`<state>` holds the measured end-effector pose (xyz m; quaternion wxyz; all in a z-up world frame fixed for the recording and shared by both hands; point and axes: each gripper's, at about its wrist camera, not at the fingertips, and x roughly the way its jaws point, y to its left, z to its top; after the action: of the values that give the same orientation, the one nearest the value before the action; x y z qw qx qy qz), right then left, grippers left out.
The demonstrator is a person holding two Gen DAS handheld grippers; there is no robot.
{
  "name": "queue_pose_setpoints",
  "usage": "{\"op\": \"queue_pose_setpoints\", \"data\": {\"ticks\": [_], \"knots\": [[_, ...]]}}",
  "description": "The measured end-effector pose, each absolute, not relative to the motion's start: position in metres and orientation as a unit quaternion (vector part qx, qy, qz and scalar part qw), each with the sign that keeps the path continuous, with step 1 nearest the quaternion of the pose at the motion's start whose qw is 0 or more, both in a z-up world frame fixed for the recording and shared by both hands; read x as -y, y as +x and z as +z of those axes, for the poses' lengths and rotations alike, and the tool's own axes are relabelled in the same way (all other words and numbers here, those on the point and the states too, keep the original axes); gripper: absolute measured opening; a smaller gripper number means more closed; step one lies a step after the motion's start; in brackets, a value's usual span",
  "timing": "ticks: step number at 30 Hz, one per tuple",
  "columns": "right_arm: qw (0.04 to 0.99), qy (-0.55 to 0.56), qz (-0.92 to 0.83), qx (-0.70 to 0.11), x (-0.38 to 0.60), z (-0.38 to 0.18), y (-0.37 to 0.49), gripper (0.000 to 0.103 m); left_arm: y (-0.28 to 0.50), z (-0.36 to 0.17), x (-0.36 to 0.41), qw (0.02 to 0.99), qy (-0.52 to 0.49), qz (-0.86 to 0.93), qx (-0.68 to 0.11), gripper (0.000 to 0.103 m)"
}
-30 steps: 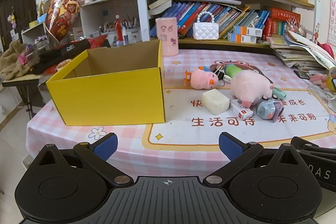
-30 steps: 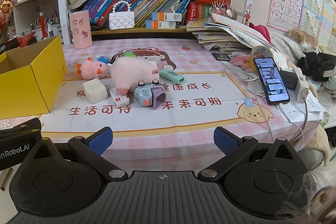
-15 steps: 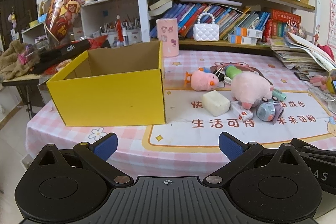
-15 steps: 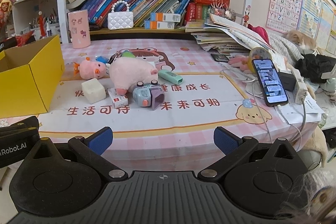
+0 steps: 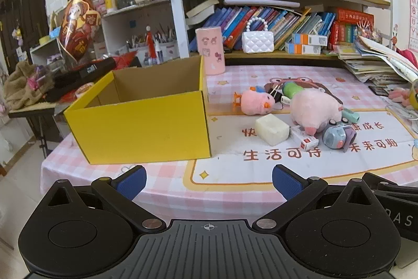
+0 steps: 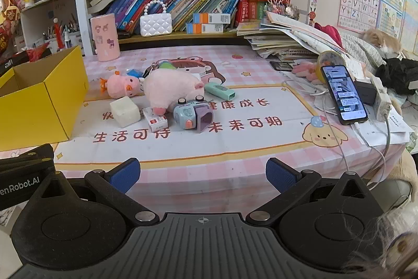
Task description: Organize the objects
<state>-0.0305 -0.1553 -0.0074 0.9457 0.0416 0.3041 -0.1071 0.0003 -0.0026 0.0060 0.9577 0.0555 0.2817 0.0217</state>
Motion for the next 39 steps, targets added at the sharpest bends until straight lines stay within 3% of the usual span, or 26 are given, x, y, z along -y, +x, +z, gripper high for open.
{"op": "queue_pose_setpoints", "data": {"ticks": [21,32,39], "knots": [[0.942,0.035,-0.112,-0.313,0.161,-0.006,-0.015,0.103,0.019,-0.001,0.001,0.952,0.014,0.001,-0.304,0.103],[0.942,0.011,-0.067,-0.328,0.189,-0.013,0.048,0.103,0.064,-0.005,0.029,0.947,0.004,0.012,-0.320,0.103],[0.938,0.006,-0.032,-0.344,0.211,-0.019,0.093,0.097,0.088,-0.010,0.047,0.942,0.005,0.020,-0.336,0.103]]}}
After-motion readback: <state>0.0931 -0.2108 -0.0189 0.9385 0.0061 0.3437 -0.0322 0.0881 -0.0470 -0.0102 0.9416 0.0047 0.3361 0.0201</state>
